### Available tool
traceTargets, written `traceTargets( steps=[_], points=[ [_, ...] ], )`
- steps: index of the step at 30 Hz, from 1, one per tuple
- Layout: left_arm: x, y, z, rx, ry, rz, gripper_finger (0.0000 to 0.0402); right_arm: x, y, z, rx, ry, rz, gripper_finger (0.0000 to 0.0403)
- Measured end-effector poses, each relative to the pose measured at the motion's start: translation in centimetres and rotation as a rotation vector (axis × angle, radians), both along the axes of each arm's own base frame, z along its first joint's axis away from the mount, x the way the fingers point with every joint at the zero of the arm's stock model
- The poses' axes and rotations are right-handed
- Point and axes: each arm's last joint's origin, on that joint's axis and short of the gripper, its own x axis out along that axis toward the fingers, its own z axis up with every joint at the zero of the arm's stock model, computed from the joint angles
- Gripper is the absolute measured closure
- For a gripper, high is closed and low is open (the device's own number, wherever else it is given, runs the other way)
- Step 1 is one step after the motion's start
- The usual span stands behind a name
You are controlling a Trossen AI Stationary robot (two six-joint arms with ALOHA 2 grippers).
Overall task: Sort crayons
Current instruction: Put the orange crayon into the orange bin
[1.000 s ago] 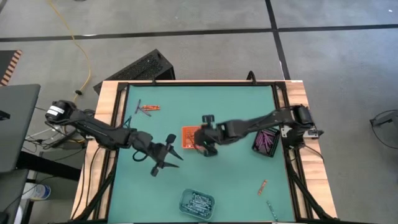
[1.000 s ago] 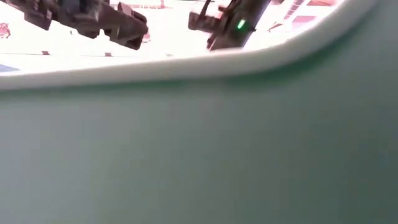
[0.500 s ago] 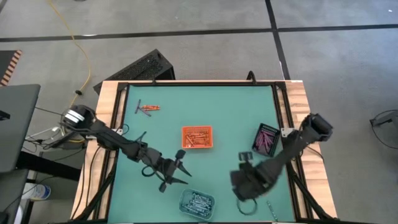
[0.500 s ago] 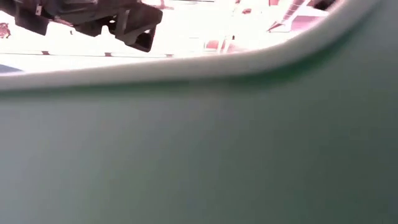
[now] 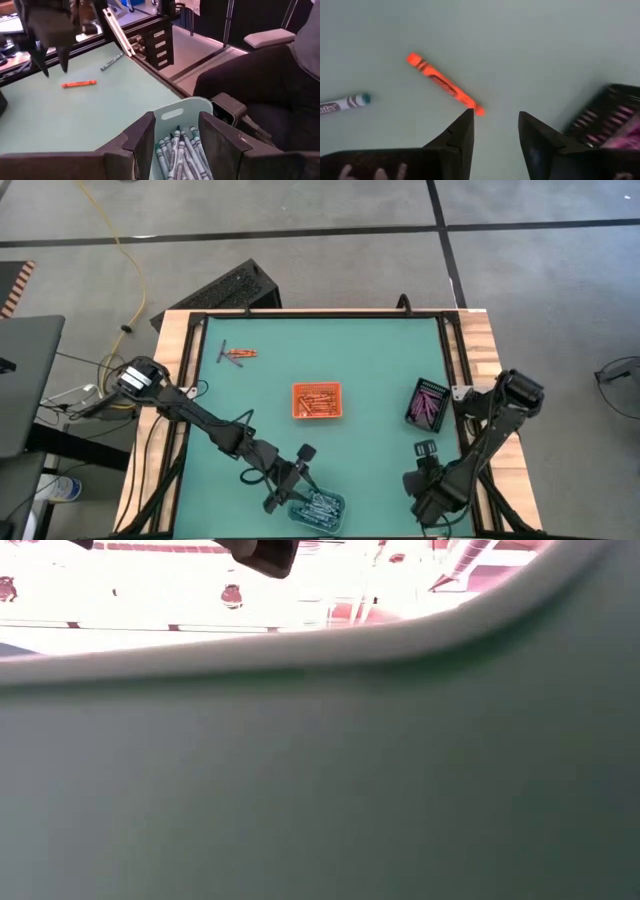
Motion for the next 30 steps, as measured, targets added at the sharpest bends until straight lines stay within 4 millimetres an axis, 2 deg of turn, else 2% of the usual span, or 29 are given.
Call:
traceTargets(
  steps=[5,11,17,25,30],
  points=[
    [0.1,-0.2,0.2,0.008,0.01,-0.003,0.026,-0.3,0.0,-1.8,0.061,0.014,0.037,0.0263],
    [0.0,-0.2,0.0,0.031,0.025,0.01,0.026,-0.3,-0.3,-2.3,0.058,0.025,0.065,0.0268],
    [0.0,-0.1,-0.2,0.049,0.036,0.014,0.026,0.0,-0.5,-3.7,0.143,0.027,0.088,0.0268],
    [-0.2,-0.3,-0.4,0.05,0.064,0.01,0.026,0.2,-0.5,-3.9,0.174,0.023,0.102,0.0272],
    [-0.2,-0.3,-0.5,0.05,0.065,0.011,0.026,0.3,-0.3,-4.1,0.2,0.008,0.107,0.0299]
  ],
)
